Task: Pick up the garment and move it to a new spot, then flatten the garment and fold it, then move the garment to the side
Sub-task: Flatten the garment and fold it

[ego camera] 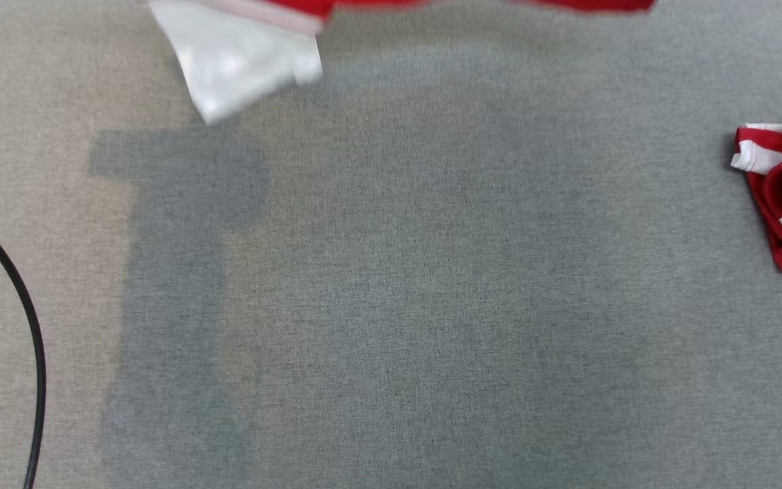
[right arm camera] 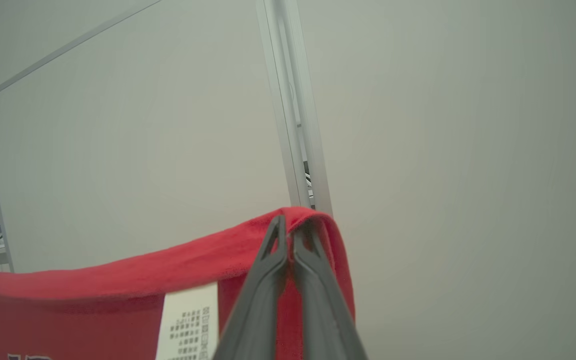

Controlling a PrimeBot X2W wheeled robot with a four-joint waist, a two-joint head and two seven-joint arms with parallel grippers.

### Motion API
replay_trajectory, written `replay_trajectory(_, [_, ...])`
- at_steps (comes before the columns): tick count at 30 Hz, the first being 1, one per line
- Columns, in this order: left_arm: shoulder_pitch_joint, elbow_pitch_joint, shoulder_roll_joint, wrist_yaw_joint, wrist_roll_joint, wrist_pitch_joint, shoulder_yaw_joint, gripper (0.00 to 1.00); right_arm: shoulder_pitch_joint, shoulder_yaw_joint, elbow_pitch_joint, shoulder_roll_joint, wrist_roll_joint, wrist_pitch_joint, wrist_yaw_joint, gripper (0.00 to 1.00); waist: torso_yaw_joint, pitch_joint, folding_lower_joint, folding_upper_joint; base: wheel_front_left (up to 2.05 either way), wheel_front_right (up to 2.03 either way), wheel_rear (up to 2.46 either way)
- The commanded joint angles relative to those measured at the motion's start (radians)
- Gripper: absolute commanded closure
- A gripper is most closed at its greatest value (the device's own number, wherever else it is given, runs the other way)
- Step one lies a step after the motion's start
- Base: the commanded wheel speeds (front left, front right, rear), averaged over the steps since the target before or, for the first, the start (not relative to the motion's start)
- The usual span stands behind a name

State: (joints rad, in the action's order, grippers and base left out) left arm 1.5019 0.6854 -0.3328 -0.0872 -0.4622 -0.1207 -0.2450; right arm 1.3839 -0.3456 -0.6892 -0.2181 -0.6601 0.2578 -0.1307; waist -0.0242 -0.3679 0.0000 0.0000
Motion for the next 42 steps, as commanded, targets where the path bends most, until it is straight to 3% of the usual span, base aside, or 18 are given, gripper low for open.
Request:
replay_trajectory(1, [0.045, 0.035, 0.005, -0.004, 0.007, -0.032, 0.002, 1.0, 0.04, 0.012, -0.039, 0.001, 0.018, 0.009, 0.0, 1.0, 0.0, -0.038, 0.0, 0.0, 0.0, 0.0, 0.0])
replay_trajectory(8, [0.108, 0.202, 0.066, -0.03, -0.011, -0.09, -0.036, 1.0, 0.125, 0.008, -0.204, 0.022, 0.094, 0.009, 0.0, 1.0, 0.023, -0.15, 0.0, 0.0, 0.0, 0.0, 0.0])
replay_trajectory(16, [-0.002, 0.394, 0.134, -0.044, -0.103, -0.02, -0.061, 1.0, 0.087, -0.089, -0.385, 0.041, 0.077, -0.025, 0.0, 1.0, 0.029, -0.199, 0.0, 0.0, 0.0, 0.0, 0.0])
replay_trajectory(21, [-0.104, 0.45, 0.168, -0.043, -0.182, 0.051, -0.078, 1.0, 0.034, -0.129, -0.444, 0.057, 0.005, -0.116, 0.0, 1.0, 0.03, -0.204, 0.0, 0.0, 0.0, 0.0, 0.0])
replay_trajectory(31, [-0.35, 0.355, 0.169, -0.043, -0.314, -0.055, -0.094, 1.0, -0.182, -0.21, -0.297, 0.001, -0.189, -0.158, 0.0, 1.0, 0.038, -0.153, 0.0, 0.0, 0.0, 0.0, 0.0])
replay_trajectory(42, [-0.68, 0.132, 0.107, -0.041, -0.351, -0.135, -0.105, 1.0, -0.501, -0.273, -0.079, -0.089, -0.372, -0.121, 0.0, 1.0, 0.039, -0.045, 0.0, 0.0, 0.0, 0.0, 0.0])
